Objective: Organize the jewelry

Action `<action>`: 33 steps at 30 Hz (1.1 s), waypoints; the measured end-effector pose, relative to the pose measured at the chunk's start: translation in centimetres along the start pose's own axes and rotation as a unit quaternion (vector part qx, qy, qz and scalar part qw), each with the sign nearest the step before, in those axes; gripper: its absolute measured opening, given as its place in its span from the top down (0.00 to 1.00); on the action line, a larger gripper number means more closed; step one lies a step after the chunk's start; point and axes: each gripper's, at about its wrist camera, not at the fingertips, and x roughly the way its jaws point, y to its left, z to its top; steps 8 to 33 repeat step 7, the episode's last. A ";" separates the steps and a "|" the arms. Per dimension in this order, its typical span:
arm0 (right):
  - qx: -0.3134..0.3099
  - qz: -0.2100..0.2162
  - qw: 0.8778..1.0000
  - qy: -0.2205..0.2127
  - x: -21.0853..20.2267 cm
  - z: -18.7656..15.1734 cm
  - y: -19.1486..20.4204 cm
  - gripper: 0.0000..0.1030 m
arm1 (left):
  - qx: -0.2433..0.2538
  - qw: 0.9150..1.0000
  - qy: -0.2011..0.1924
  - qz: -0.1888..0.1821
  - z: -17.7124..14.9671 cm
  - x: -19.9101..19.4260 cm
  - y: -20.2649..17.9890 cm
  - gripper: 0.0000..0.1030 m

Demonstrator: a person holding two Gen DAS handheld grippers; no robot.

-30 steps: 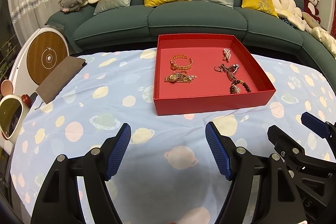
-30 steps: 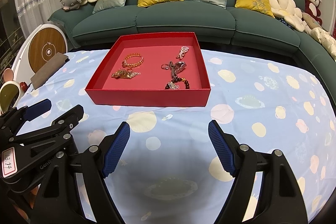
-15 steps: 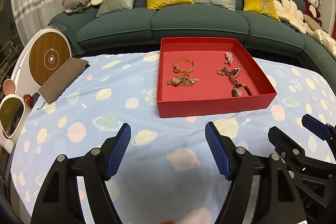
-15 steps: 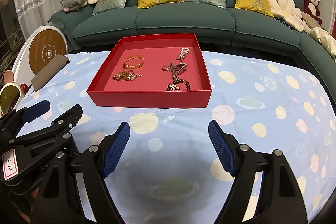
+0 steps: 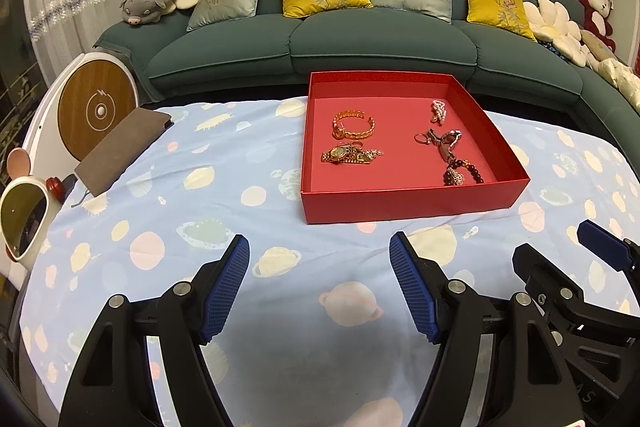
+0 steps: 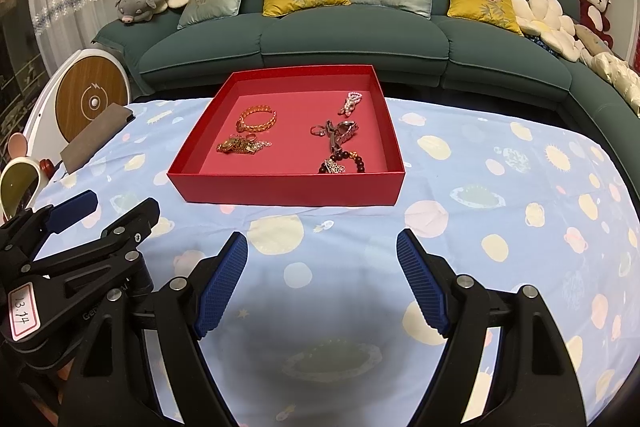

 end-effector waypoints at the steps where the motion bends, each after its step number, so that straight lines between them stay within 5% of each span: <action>1: 0.000 -0.001 1.000 0.000 0.0 -0.1 0.0 0.28 | -0.002 1.000 0.001 0.000 0.0 0.0 0.0 0.33; 33: 0.003 -0.001 1.000 0.000 0.0 -0.1 0.0 0.28 | -0.006 1.000 0.003 -0.002 0.0 0.1 0.1 0.33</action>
